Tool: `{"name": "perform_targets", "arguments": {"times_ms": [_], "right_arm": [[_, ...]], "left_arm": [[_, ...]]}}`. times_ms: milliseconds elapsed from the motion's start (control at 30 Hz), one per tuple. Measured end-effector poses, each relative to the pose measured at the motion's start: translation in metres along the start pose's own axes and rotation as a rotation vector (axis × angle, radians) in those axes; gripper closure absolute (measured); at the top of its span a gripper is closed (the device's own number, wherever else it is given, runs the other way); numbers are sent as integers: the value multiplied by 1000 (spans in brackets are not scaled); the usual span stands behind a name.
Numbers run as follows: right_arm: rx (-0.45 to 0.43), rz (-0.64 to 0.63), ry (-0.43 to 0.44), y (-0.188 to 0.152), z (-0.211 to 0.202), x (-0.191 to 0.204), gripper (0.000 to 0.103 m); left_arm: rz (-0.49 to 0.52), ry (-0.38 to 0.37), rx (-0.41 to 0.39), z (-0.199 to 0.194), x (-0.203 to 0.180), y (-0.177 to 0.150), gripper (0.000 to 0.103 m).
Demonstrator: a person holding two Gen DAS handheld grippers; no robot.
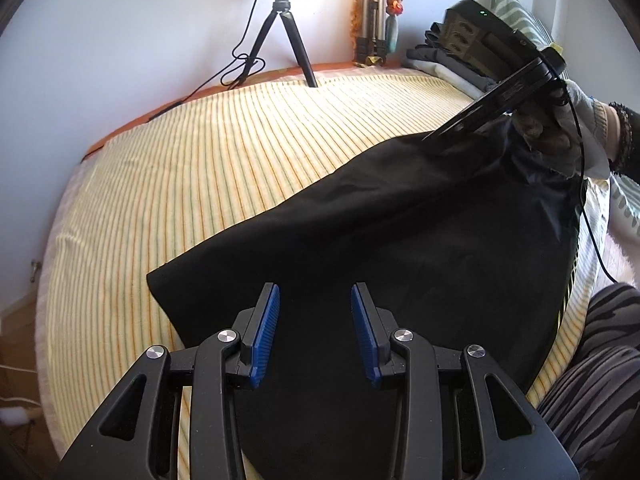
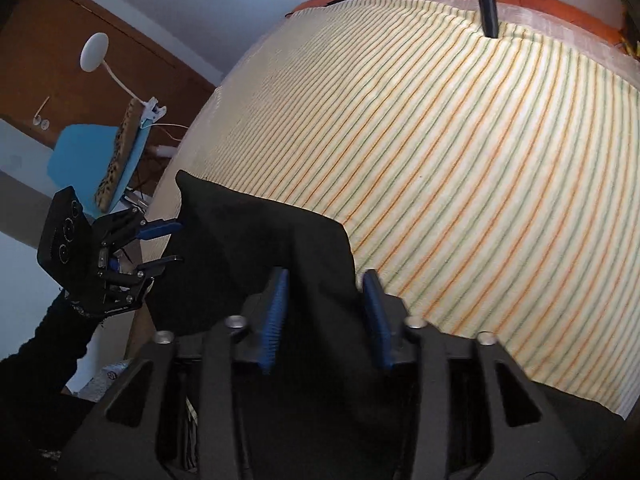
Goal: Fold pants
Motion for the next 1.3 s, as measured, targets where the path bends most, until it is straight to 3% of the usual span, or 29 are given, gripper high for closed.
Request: {"name": "perform_targets", "arguments": {"times_ms": [33,200,333,400,433,467,533,667,767,900,1100,1300], "right_arm": [[0,-17,-9,0,5,2,93],[-111,-215,-205,11,1,25,97],[-55,-192,-251,16,15,9,97],[-58,-175,-259,16,14,9,91],[-69,-181,-273,16,11,11,81],[-83,-190,-288,15,6,14,64],[-123,-211,-331,10,-9,21,53],[-167,-247,-339,-1,-37,49,53],[-135,-290,-265,-18,-50,76,53],[-55,-360,-245,-64,-53,103,53],[55,-399,-224,-135,-34,117,53],[133,-423,-260,-166,-5,114,53]], "left_arm": [[-1,0,0,-1,1,0,68],[-38,38,61,15,20,-7,68],[-93,47,90,21,35,-14,67],[-102,67,84,15,39,-16,67],[-105,73,81,11,42,-18,67],[-114,77,80,7,44,-19,67],[-149,81,73,-6,52,-24,67],[-219,76,51,-36,60,-40,67],[-182,74,27,-56,47,-54,67],[-55,56,19,-76,11,-72,67],[126,28,47,-68,-33,-83,67],[150,28,68,-48,-42,-84,68]]}}
Point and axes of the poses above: each gripper's, at about its wrist camera, not at the fingertips, and z roughly the way its jaws point, x to its left, y to its top, the point moved 2 cm from there along z, roughly the way its jaws point, and after that the axes turned 12 degrees about y, right-handed, at the moved point
